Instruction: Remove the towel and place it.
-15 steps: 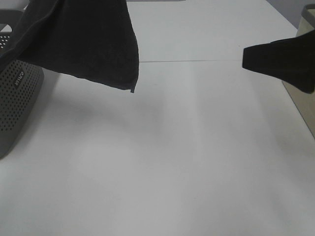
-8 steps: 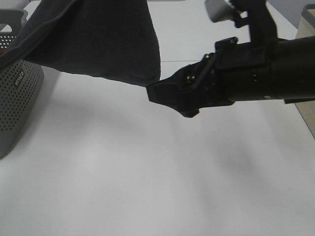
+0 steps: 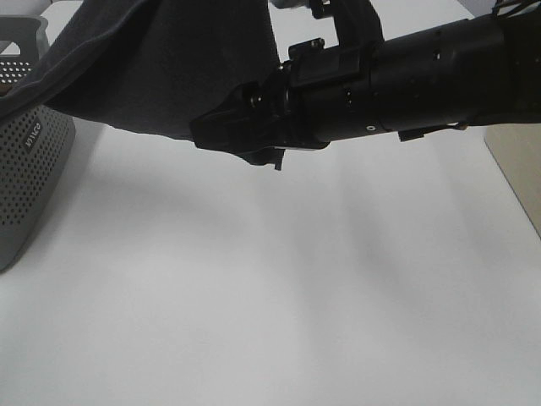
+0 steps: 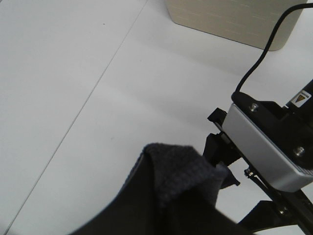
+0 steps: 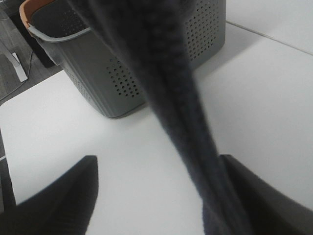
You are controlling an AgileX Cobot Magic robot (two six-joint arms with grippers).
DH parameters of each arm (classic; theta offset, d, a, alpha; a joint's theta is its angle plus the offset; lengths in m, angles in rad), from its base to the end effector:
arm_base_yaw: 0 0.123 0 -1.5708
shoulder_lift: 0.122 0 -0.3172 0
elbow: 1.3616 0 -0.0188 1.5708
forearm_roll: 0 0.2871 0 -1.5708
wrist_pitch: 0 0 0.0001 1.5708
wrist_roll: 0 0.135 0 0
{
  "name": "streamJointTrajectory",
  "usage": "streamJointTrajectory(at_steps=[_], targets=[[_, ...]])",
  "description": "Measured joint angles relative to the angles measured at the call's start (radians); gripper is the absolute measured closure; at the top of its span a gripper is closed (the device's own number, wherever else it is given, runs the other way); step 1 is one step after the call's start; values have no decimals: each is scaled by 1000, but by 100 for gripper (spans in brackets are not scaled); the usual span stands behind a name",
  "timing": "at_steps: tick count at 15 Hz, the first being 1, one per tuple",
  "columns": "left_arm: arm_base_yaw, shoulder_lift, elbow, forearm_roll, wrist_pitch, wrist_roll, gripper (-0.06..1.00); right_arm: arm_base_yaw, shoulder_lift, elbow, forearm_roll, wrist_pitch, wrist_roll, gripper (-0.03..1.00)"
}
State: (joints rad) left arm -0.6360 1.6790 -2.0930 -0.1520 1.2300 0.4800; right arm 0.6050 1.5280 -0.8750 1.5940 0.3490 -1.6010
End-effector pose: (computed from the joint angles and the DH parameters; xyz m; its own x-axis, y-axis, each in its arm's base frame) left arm 0.3225 -0.2620 0.4976 -0.2051 0.6630 -0.7200 0.8347 0.5026 0.2251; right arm 0.2905 0.2571 0.2341 -0.4308 -0.3042 -0.8496 -0.7755 0.6063 0.1761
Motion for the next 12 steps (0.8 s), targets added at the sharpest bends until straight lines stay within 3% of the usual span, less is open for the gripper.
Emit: streamJointTrajectory(at_steps=[6, 12], targets=[[0, 0, 0, 26, 0, 0, 94, 0, 3, 0, -60, -27, 0, 69], [0, 0, 0, 40, 0, 0, 94, 0, 3, 3, -105, -36, 12, 74]])
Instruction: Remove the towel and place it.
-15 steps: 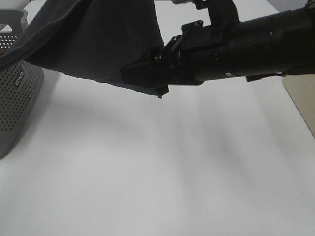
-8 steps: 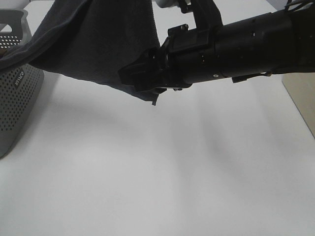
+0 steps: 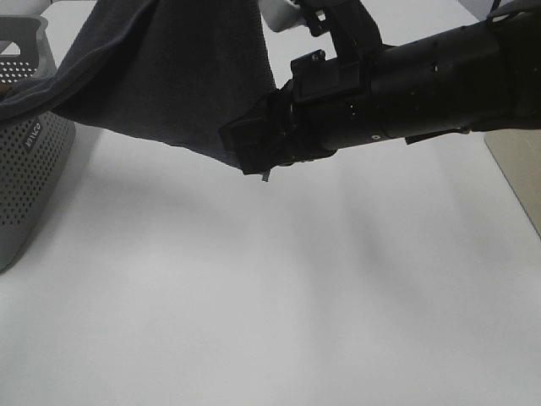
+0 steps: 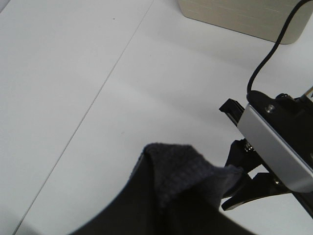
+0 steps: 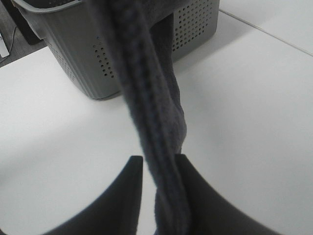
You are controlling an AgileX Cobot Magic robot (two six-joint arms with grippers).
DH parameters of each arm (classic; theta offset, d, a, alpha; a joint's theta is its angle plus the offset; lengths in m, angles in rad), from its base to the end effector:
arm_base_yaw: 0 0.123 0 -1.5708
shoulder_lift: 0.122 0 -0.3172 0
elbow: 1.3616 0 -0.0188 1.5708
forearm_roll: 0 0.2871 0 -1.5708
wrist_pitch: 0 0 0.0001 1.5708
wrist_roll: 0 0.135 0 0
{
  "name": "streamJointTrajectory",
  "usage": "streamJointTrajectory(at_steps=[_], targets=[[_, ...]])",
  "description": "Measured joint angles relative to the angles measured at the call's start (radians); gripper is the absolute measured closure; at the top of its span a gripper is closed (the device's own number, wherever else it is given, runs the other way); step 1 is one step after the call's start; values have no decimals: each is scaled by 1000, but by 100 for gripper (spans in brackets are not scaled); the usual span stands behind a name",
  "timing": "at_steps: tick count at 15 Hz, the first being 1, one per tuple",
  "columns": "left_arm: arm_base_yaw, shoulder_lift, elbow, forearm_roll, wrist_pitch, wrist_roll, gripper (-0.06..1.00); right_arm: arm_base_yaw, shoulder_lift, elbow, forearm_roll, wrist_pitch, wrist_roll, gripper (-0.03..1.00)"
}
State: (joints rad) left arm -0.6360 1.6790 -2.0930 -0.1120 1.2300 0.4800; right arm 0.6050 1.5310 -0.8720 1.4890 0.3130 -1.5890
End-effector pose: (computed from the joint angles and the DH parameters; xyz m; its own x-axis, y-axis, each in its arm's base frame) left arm 0.3257 -0.2582 0.4970 -0.2031 0.6792 -0.7053 0.8199 0.5117 0.2567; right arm 0.2921 0.2524 0.2272 -0.3827 -0.3850 -0.8398 -0.7940 0.6018 0.0860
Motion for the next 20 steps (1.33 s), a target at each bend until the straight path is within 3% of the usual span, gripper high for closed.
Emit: streamJointTrajectory(at_steps=[3, 6, 7, 9, 11, 13, 16, 20], targets=[[0, 0, 0, 12, 0, 0, 94, 0, 0, 0, -56, 0, 39, 96], [0, 0, 0, 35, 0, 0, 94, 0, 0, 0, -208, 20, 206, 96], [0, 1, 0, 58, 1, 0, 94, 0, 0, -38, -443, 102, 448, 96], [0, 5, 0, 99, 1, 1, 94, 0, 0, -144, -777, 220, 803, 96], [0, 13, 0, 112, 1, 13, 94, 0, 0, -273, -1039, 381, 1102, 96], [0, 19, 0, 112, 1, 37, 94, 0, 0, -419, -1233, 505, 1329, 96], [-3, 19, 0, 130, -5, 61, 94, 0, 0, -581, -1375, 609, 1480, 96], [-1, 19, 0, 250, -98, 56, 94, 0, 0, -765, -1614, 735, 1597, 96]])
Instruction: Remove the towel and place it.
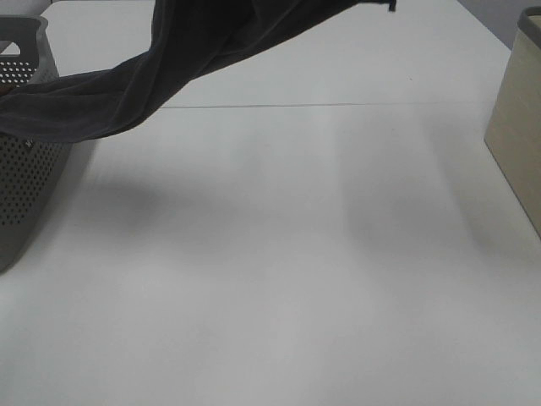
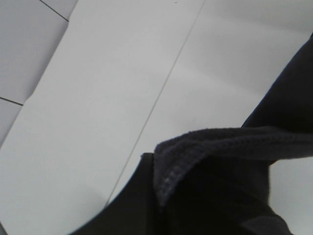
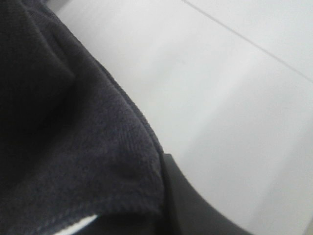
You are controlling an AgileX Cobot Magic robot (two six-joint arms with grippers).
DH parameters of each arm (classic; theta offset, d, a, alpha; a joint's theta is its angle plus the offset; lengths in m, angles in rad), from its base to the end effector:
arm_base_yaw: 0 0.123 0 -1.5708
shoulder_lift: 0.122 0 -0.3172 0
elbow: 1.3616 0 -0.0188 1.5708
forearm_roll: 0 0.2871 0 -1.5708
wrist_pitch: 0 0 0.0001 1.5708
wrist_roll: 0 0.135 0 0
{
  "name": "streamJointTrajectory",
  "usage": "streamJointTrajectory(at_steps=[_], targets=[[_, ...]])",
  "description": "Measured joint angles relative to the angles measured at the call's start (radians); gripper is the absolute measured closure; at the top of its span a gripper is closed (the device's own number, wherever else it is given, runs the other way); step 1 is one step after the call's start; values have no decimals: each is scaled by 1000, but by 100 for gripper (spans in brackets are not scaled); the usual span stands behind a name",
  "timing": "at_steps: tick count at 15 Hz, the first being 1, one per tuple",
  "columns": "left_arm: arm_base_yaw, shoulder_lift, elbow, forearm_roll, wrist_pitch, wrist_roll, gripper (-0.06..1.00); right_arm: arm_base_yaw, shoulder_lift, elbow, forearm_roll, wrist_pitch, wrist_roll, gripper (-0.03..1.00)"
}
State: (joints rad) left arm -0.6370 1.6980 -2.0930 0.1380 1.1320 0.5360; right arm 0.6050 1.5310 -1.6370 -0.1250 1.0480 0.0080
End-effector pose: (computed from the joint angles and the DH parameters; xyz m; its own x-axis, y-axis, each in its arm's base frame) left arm 0.3563 -0.2427 0.4995 -0.1149 0.7768 -0.6192 0.6938 0.5089 0.5096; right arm 0.3312 0.2113 0.4117 -0.5901 -0.4741 -0.6535 -0.5399 0.8335 -0.1171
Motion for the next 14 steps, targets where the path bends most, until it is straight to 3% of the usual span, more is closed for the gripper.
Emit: streamJointTrajectory(at_steps=[2, 5, 8, 11, 14], targets=[[0, 0, 0, 49, -71, -3, 94, 0, 0, -87, -114, 16, 28, 96], [0, 4, 0, 128, -226, -7, 94, 0, 1, -214, -286, -39, 58, 96], [0, 28, 0, 187, -350, -25, 94, 0, 24, -333, -385, -86, 67, 96], [4, 37, 0, 312, -460, -111, 94, 0, 99, -437, -460, -87, 66, 96], [45, 50, 0, 326, -584, -136, 94, 0, 157, -478, -525, -128, 66, 96]])
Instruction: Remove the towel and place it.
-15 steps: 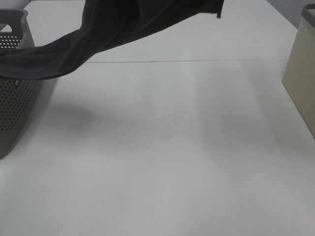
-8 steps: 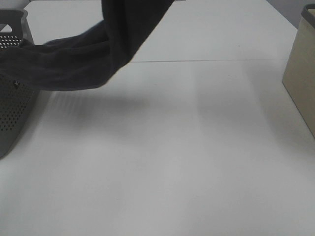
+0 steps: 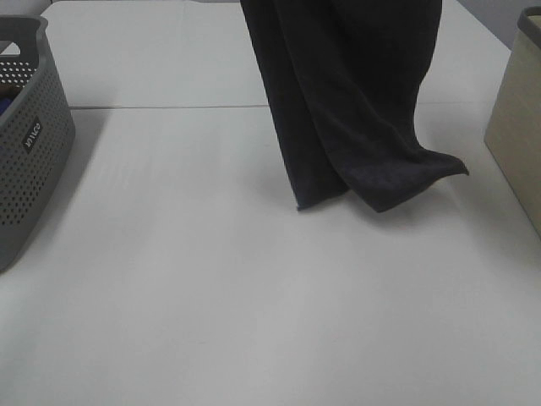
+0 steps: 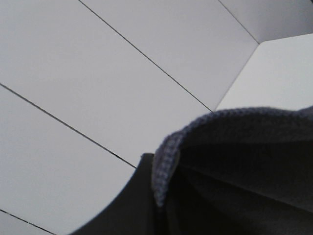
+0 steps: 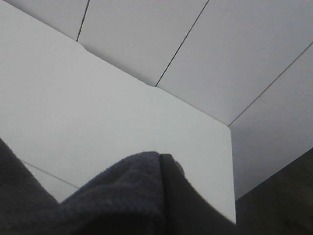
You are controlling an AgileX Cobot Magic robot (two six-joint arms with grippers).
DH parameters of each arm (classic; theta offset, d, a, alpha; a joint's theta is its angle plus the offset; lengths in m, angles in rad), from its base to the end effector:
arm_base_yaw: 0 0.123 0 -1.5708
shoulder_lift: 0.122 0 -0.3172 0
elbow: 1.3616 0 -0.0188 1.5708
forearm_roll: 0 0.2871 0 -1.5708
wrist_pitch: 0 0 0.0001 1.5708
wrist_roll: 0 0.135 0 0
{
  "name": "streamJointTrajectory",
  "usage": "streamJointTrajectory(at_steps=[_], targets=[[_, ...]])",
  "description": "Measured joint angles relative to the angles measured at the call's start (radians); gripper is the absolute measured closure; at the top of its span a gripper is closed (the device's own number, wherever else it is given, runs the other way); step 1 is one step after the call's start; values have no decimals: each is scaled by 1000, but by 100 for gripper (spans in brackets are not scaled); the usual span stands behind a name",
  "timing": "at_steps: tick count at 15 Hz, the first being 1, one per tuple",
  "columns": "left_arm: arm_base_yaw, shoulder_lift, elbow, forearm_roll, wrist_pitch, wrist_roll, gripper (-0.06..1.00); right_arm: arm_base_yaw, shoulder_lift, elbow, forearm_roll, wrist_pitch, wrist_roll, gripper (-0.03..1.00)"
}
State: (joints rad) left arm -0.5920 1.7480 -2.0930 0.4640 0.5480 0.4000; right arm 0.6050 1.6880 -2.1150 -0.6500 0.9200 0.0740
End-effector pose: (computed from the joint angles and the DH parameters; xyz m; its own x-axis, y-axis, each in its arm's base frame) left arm 0.4137 -0.2402 0.5545 0.2129 0.7005 -0.6812 0.2829 0.6231 0.7292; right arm 0.3899 0.1906 0.5544 -0.1811 -0.4982 -0.8480 -0.1951 0.8633 -0.4655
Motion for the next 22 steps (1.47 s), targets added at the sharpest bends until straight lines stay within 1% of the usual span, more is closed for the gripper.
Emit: streamJointTrajectory(at_steps=[1, 2, 5, 6, 8, 11, 12, 14, 15, 16, 17, 19, 21, 22], targets=[[70, 26, 0, -4, -64, -54, 94, 0, 30, -5, -42, -77, 23, 96], [105, 41, 0, -18, -85, -74, 94, -6, 42, -5, -47, -131, 45, 96], [170, 78, 0, -74, -150, -82, 94, -52, 86, -8, -46, -283, 125, 96], [194, 97, 0, -95, -186, -83, 94, -76, 106, -10, -45, -351, 151, 96], [240, 139, 0, -117, -299, -87, 94, -127, 148, -11, -37, -466, 210, 96], [292, 216, 0, -124, -512, -124, 94, -184, 216, -13, -14, -645, 240, 96], [299, 232, 0, -124, -548, -128, 94, -190, 231, -18, -8, -668, 242, 96], [322, 306, -6, -127, -726, -131, 94, -212, 301, -84, 9, -728, 243, 96], [333, 414, -101, -134, -905, -131, 94, -241, 380, -183, 59, -770, 243, 96], [334, 472, -194, -147, -931, -131, 94, -257, 412, -235, 89, -794, 243, 96], [334, 533, -310, -151, -934, -131, 94, -273, 430, -271, 120, -822, 243, 96], [333, 650, -573, -150, -874, -128, 94, -299, 442, -294, 223, -858, 243, 96], [332, 710, -704, -150, -809, -128, 94, -308, 446, -295, 262, -862, 242, 96], [330, 734, -738, -150, -774, -128, 94, -311, 452, -295, 278, -853, 242, 96]])
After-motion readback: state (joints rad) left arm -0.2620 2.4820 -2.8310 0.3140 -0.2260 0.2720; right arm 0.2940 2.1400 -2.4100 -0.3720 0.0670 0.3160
